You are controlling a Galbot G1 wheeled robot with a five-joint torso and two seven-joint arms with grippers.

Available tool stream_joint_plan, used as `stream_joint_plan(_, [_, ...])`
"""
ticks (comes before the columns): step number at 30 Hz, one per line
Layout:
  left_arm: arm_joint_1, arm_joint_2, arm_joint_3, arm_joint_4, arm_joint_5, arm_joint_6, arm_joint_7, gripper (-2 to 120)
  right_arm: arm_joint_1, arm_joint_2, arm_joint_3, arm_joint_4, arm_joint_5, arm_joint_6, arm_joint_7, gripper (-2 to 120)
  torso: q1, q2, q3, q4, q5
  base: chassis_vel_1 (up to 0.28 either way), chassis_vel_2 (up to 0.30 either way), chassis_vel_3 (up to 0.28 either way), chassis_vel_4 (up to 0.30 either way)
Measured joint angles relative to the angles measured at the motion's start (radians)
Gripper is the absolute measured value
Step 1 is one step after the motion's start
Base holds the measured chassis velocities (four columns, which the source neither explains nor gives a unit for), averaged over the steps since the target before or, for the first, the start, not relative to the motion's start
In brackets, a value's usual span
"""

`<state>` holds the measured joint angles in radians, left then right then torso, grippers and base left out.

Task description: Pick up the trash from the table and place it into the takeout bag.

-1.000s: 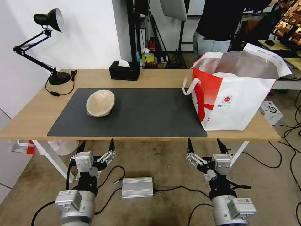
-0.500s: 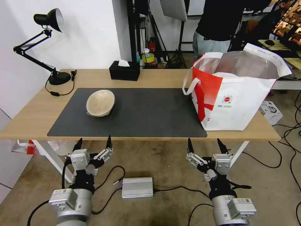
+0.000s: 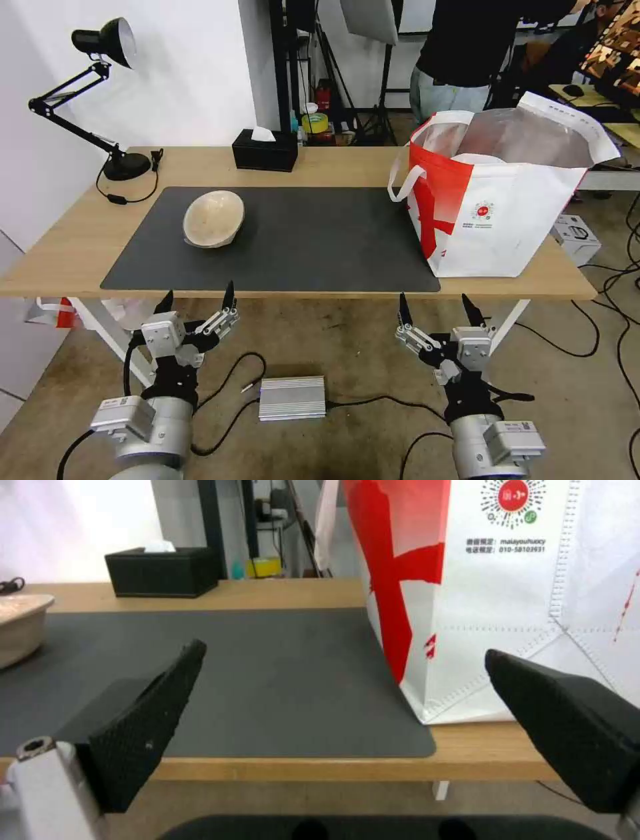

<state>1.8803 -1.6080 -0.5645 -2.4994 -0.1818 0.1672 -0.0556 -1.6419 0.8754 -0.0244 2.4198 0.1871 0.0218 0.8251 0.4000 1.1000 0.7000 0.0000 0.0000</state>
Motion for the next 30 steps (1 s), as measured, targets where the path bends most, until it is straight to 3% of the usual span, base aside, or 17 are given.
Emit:
stream_joint_plan(7, [-0.006, 0.0, -0.003, 0.0, -0.084, 0.04, -0.008, 99, 0.0, 0.0, 0.0, 0.0, 0.0, 0.0, 0.0, 100, 0.0, 0.0, 0.0, 0.0, 0.0, 0.0, 0.0, 0.0, 0.0])
stream_joint_plan(13, [-0.02, 0.0, -0.012, -0.002, -0.273, 0.118, -0.051, 99, 0.0, 0.0, 0.0, 0.0, 0.0, 0.0, 0.0, 100, 0.0, 0.0, 0.0, 0.0, 0.0, 0.0, 0.0, 0.0, 0.0])
stream_joint_plan(30, [-0.031, 0.0, -0.023, -0.002, -0.418, 0.163, -0.105, 99, 0.0, 0.0, 0.0, 0.0, 0.0, 0.0, 0.0, 100, 0.0, 0.0, 0.0, 0.0, 0.0, 0.0, 0.0, 0.0, 0.0])
